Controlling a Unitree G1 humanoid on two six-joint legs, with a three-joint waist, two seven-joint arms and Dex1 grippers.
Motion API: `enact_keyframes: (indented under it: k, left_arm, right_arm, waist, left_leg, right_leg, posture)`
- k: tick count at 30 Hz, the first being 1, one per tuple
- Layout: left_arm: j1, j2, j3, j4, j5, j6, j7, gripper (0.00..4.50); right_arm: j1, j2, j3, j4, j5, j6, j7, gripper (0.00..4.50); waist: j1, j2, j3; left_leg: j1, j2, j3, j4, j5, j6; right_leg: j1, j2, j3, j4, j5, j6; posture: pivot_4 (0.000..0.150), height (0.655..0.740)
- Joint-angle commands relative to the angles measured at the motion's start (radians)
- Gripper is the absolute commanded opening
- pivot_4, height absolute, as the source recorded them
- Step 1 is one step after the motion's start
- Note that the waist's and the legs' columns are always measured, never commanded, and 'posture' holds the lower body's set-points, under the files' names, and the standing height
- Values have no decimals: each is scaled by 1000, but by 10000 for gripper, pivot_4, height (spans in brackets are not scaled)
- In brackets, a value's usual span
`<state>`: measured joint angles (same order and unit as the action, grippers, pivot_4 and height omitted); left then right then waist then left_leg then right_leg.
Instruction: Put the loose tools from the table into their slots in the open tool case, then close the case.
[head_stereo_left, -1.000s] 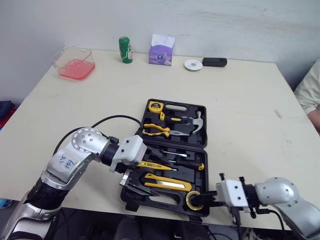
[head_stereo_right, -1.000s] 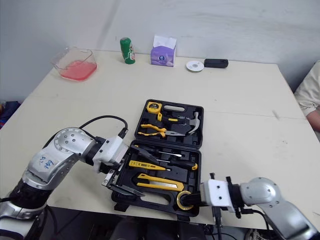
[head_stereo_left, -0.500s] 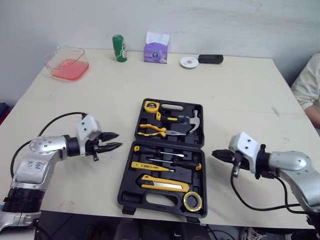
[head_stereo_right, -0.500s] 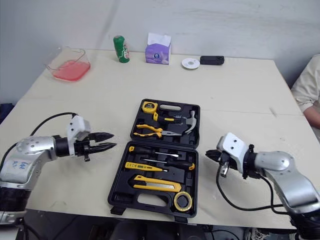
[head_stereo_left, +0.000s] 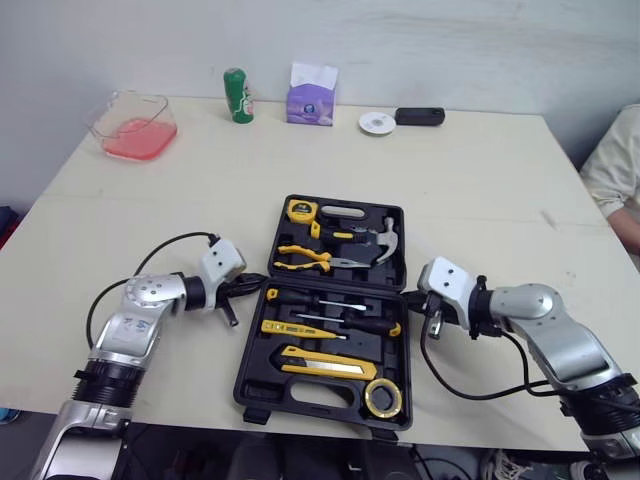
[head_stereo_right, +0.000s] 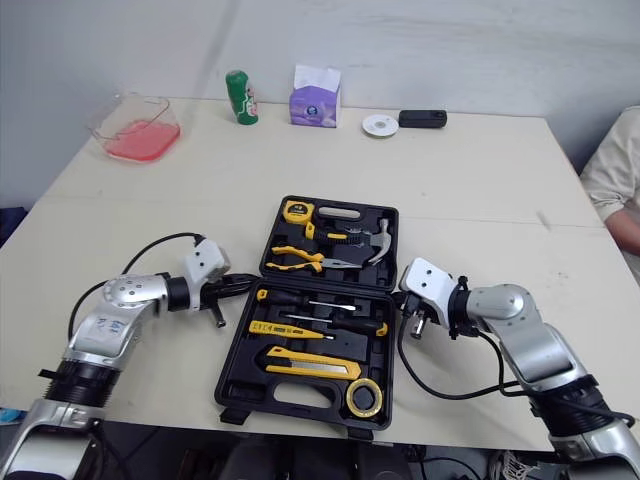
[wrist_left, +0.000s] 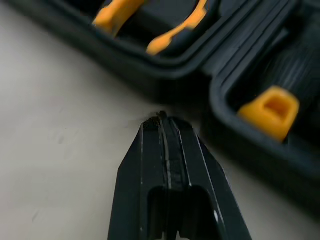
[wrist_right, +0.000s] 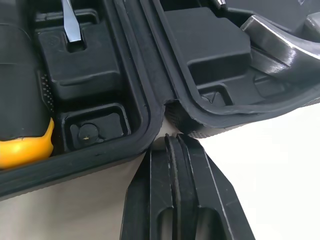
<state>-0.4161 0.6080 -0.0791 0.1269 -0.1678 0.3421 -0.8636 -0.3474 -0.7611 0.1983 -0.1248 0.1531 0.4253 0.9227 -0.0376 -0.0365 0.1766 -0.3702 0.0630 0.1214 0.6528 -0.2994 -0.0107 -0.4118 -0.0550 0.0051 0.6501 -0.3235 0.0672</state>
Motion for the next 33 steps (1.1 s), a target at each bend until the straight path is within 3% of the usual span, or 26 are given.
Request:
enact_keyframes:
  k: [1, 12, 17, 21, 23, 24, 27, 31, 32, 33]
  left_arm:
    - [-9, -25, -22, -58, -19, 38, -15, 139]
    - [-61, -49, -36, 2, 23, 57, -3, 139]
    - [-40, -9, -23, 4, 62, 76, 18, 139]
    - [13, 48, 62, -5, 33, 131, 39, 139]
    - [45, 72, 112, -51, -13, 190, 31, 6455]
    - [53, 78, 164, -88, -64, 269, 38, 8780]
    - [13, 72, 312, -179, -211, 546, 96, 22726]
    - [-87, 41, 333, -202, -263, 765, 193, 41409]
    - [-119, 31, 323, -192, -263, 822, 223, 44972]
    - [-155, 17, 313, -178, -261, 883, 255, 44972]
  right_arm:
    - [-56, 27, 11, 18, -28, -30, -3, 0]
    - [-80, 52, 18, 71, -85, -61, 6, 0]
    - [-58, 4, 10, 110, -198, -148, -66, 0]
    - [30, -47, -78, 73, -151, -154, -58, 0]
    - [58, -54, -124, 35, -102, -115, -42, 0]
    - [68, -53, -160, -2, -55, -53, -34, 6616]
    - [38, -13, -263, -101, 94, 200, -60, 19714]
    - [-87, 80, -310, -143, 194, 516, -177, 40327]
    - [-125, 111, -319, -143, 215, 597, -209, 44722]
    - [-162, 145, -329, -140, 231, 674, -246, 44722]
  waist:
    - [1, 0, 0]
    - [9, 0, 0]
    - [8, 0, 0]
    - [9, 0, 0]
    - [4, 0, 0]
    - [1, 0, 0]
    - [1, 0, 1]
    - [6, 0, 1]
    - [7, 0, 1]
    - [8, 0, 1]
  left_leg:
    - [0, 0, 0, 0, 0, 0]
    - [0, 0, 0, 3, 1, -1]
    - [0, 0, -1, 3, 1, 0]
    - [0, 0, -1, 2, 0, 0]
    - [0, 0, -1, 1, 0, 0]
    - [0, 0, 0, 1, 0, -1]
    - [0, 1, -2, 1, 1, -1]
    - [-1, 0, -4, 1, 3, -2]
    - [0, 0, -4, 1, 3, -2]
    - [-1, 0, -4, 1, 3, -2]
  right_leg:
    - [0, 0, 0, 1, 0, 0]
    - [0, -1, 0, 2, 0, 0]
    - [0, -1, 0, 3, 0, 0]
    - [0, -1, 0, 2, 0, 0]
    - [0, -1, 0, 2, 0, 0]
    - [0, -1, 0, 2, 0, 0]
    - [-1, -1, -1, 3, -1, -1]
    - [-1, -1, -2, 4, 0, -2]
    - [-1, -2, -2, 4, 0, -2]
    - [-1, -2, -2, 4, 0, -2]
  posture:
    - [1500, 7244]
    - [1500, 7244]
    - [1500, 7244]
    - [1500, 7244]
    - [1500, 7244]
    - [1500, 7244]
    - [1500, 7244]
    - [1500, 7244]
    - [1500, 7244]
    - [1500, 7244]
